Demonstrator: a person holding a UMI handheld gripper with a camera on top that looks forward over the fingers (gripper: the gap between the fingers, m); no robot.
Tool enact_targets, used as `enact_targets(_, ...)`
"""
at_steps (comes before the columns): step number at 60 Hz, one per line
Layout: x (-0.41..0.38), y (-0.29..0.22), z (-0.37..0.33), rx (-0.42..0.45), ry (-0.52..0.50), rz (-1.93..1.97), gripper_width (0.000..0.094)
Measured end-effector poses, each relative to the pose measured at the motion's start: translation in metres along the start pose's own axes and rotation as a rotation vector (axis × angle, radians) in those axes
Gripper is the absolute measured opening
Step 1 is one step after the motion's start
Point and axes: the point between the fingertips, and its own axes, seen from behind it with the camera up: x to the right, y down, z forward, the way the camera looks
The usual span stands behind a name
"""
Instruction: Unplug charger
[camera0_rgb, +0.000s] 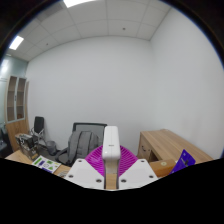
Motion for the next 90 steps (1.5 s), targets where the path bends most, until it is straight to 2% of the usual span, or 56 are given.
enact_targets(6, 0.017, -0.022, -0.009, 0.011, -0.023, 0.074, 0.013)
enact_targets(11, 0.035, -0.004, -0.024, -0.014, 0.01, 0.073, 0.0131)
enact_targets(16, 0.057, 0.043, -0.04, -0.103, 0.016, 0.093, 0.0132)
enact_targets(26, 0.091, 0.181, -0.08, -0.343, 0.042, 0.185, 0.0153)
enact_targets(32, 0.095, 0.225, -0.103, -0.445, 0.057, 0.258, 0.016)
enact_targets(42, 0.092, 0.264, -0.129, -0.528, 0.033, 0.444, 0.0213)
enact_targets(45, 0.09, 0.264, -0.132, -0.519, 0.013, 0.467, 0.0241)
enact_targets(49, 0.097, 0.265, -0.141, -0.538, 0.036, 0.448, 0.0341)
enact_targets(60, 0.12, 0.283, -0.164, -0.62, 0.107, 0.379, 0.0641)
enact_targets(67, 0.131, 0.266, -0.177, -0.6, 0.121, 0.245, 0.0871)
enact_targets(78, 0.115, 0.218, -0.216, -0.612, 0.105, 0.046, 0.0858)
enact_targets(90, 0.073, 0.153, -0.286, -0.585, 0.144, -0.023, 0.0858)
